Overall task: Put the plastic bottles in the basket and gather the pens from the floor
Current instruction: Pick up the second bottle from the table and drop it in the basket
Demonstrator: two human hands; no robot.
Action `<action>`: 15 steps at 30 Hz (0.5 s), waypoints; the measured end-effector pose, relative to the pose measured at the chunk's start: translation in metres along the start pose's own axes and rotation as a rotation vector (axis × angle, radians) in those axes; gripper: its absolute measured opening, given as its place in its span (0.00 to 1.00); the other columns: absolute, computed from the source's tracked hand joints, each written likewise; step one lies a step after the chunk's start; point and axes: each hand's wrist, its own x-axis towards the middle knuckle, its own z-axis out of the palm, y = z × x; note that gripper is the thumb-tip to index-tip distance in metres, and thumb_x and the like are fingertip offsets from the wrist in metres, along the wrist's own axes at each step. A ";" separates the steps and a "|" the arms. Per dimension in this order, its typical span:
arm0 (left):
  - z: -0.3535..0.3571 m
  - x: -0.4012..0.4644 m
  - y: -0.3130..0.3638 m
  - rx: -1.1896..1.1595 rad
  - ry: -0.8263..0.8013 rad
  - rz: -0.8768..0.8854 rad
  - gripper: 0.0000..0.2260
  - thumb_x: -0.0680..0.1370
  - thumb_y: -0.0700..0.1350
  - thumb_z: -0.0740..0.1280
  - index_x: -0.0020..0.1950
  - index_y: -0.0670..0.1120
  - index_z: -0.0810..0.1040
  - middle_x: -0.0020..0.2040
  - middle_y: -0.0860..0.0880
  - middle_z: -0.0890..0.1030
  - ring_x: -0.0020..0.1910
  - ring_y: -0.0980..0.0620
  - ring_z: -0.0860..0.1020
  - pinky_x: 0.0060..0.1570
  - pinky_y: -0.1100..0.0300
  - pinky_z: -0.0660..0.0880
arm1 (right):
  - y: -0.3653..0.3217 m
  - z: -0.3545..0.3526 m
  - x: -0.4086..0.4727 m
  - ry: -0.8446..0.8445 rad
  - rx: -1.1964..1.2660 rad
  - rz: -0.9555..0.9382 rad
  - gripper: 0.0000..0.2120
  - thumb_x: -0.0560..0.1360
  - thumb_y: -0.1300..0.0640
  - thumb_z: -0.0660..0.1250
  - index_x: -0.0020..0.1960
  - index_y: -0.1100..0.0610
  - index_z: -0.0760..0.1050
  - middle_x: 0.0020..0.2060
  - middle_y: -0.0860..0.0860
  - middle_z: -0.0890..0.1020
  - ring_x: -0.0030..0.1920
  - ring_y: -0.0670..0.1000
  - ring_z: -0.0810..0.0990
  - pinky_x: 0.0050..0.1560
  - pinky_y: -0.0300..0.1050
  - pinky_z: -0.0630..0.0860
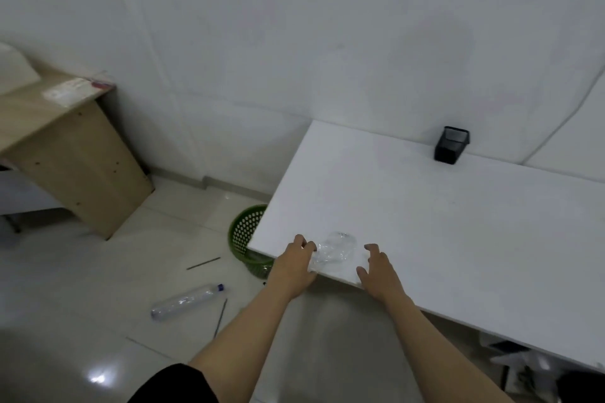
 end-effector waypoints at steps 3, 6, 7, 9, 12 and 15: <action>-0.031 -0.011 -0.064 -0.031 0.038 -0.015 0.20 0.73 0.48 0.68 0.64 0.45 0.71 0.63 0.46 0.68 0.55 0.45 0.76 0.49 0.50 0.78 | -0.049 0.047 0.001 0.008 0.052 -0.019 0.22 0.77 0.58 0.60 0.70 0.55 0.59 0.66 0.59 0.69 0.63 0.59 0.74 0.62 0.53 0.71; -0.053 -0.027 -0.122 -0.068 0.067 -0.060 0.20 0.73 0.49 0.69 0.63 0.46 0.71 0.62 0.46 0.69 0.54 0.47 0.75 0.51 0.50 0.78 | -0.099 0.089 0.001 0.039 0.103 -0.072 0.20 0.77 0.58 0.60 0.68 0.55 0.62 0.64 0.58 0.72 0.61 0.57 0.75 0.59 0.50 0.72; -0.058 -0.033 -0.137 -0.063 0.056 -0.064 0.20 0.73 0.49 0.69 0.63 0.46 0.71 0.62 0.46 0.68 0.54 0.47 0.75 0.52 0.49 0.78 | -0.114 0.101 0.000 0.045 0.125 -0.092 0.18 0.78 0.58 0.60 0.67 0.56 0.63 0.62 0.58 0.74 0.60 0.57 0.75 0.58 0.49 0.72; -0.065 -0.040 -0.160 -0.055 0.028 -0.075 0.20 0.74 0.48 0.68 0.64 0.45 0.70 0.62 0.45 0.68 0.55 0.47 0.74 0.53 0.51 0.77 | -0.142 0.121 -0.001 0.052 0.151 -0.130 0.13 0.78 0.58 0.60 0.62 0.57 0.68 0.54 0.56 0.78 0.53 0.55 0.77 0.52 0.48 0.73; -0.069 -0.042 -0.186 -0.130 0.053 -0.138 0.22 0.73 0.47 0.69 0.66 0.45 0.69 0.62 0.45 0.68 0.56 0.47 0.74 0.54 0.55 0.75 | -0.173 0.144 0.006 0.055 0.132 -0.180 0.06 0.78 0.57 0.59 0.45 0.59 0.71 0.39 0.54 0.78 0.40 0.53 0.75 0.37 0.45 0.70; -0.072 -0.039 -0.207 -0.229 0.121 -0.219 0.22 0.73 0.48 0.68 0.65 0.44 0.70 0.60 0.44 0.70 0.55 0.47 0.75 0.52 0.55 0.75 | -0.195 0.164 0.020 0.010 0.044 -0.243 0.15 0.79 0.54 0.57 0.35 0.55 0.66 0.32 0.51 0.73 0.34 0.50 0.71 0.31 0.39 0.64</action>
